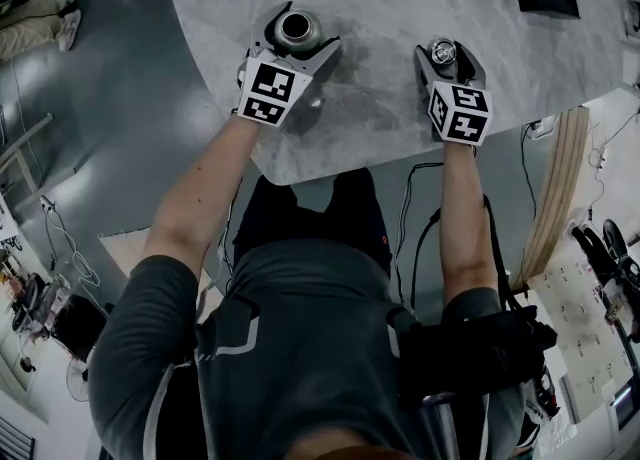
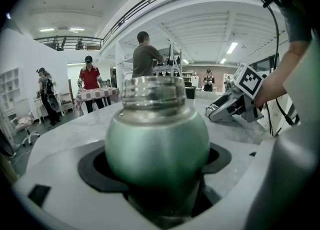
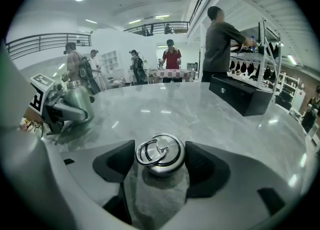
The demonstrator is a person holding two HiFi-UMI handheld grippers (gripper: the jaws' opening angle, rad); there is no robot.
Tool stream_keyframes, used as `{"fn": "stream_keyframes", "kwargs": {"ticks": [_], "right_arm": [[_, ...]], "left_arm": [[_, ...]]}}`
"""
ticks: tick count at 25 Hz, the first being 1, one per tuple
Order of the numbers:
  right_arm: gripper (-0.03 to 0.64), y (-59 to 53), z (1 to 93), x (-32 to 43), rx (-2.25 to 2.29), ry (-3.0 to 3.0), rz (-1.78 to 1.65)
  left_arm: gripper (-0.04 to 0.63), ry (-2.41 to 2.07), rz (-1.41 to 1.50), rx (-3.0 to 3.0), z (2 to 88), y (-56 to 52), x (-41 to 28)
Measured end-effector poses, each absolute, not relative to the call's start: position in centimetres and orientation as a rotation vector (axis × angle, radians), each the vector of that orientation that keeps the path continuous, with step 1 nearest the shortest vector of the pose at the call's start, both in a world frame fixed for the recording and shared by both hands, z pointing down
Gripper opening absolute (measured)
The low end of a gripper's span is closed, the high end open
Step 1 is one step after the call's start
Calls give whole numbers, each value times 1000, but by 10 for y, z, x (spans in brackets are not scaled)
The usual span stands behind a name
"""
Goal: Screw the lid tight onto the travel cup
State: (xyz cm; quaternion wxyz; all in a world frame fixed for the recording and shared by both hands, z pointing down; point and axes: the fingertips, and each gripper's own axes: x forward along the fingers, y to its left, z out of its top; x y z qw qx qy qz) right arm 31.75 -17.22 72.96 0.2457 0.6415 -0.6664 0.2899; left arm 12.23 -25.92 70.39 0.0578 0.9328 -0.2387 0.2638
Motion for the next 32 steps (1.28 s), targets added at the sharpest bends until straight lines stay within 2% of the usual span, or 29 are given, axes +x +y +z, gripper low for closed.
{"fn": "stream_keyframes", "kwargs": {"ticks": [23,32], "right_arm": [[288,-172,730,320,1748,-1818,806],[288,-165,673,301,1744,-1910,787]], "left_arm": [[400,-680,751,2825,700,-267,130],[400,-630,585,2884,611,-244,115]]}}
